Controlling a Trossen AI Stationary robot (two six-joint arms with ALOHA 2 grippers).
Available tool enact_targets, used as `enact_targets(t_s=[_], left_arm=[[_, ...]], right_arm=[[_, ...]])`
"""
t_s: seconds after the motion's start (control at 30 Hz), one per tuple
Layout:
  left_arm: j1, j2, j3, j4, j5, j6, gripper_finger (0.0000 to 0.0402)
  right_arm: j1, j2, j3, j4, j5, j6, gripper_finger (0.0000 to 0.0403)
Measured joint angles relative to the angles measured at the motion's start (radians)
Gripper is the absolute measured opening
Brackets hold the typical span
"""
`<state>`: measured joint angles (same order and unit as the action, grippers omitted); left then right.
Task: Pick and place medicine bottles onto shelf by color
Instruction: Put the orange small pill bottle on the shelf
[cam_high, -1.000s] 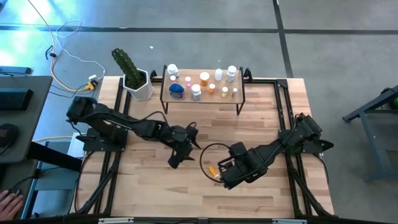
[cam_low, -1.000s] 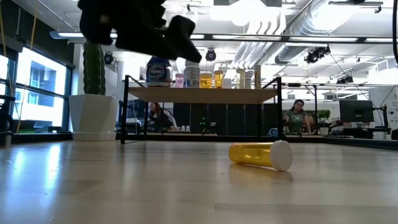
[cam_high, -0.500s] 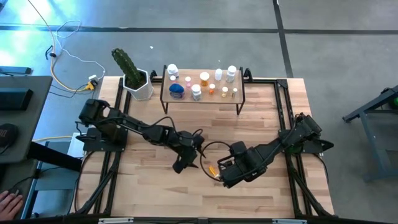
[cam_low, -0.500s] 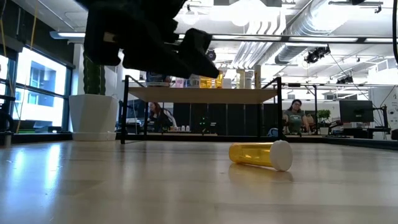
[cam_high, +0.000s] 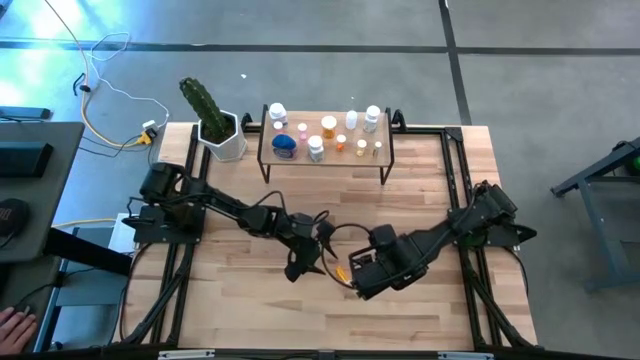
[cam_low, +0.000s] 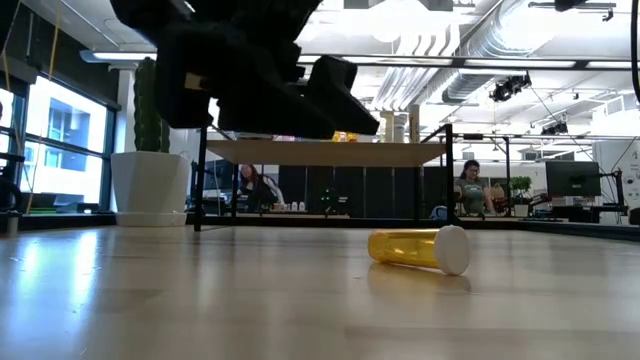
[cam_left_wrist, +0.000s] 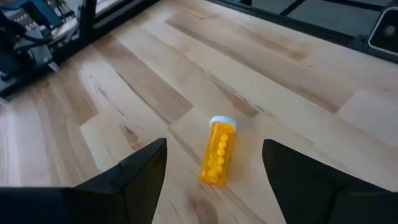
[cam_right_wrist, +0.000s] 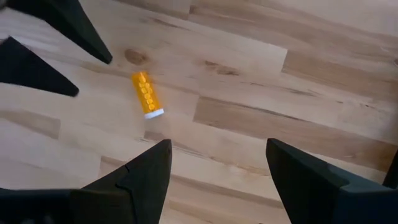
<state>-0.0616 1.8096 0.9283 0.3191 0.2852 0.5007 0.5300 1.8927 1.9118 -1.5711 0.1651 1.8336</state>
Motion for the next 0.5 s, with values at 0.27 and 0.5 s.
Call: enact_targets(t_s=[0.27, 0.5], left_arm=[[0.008, 0.012, 0.069, -0.088, -0.001, 0.000, 0.0252], [0.016, 0.012, 0.143, -0.201, -0.008, 0.001, 0.0252]], right_arm=[[-0.006, 0.000, 0.000, 0.000, 0.038, 0.010, 0.0252], [-0.006, 0.000, 0.000, 0.000, 0.072, 0.010, 0.0252]])
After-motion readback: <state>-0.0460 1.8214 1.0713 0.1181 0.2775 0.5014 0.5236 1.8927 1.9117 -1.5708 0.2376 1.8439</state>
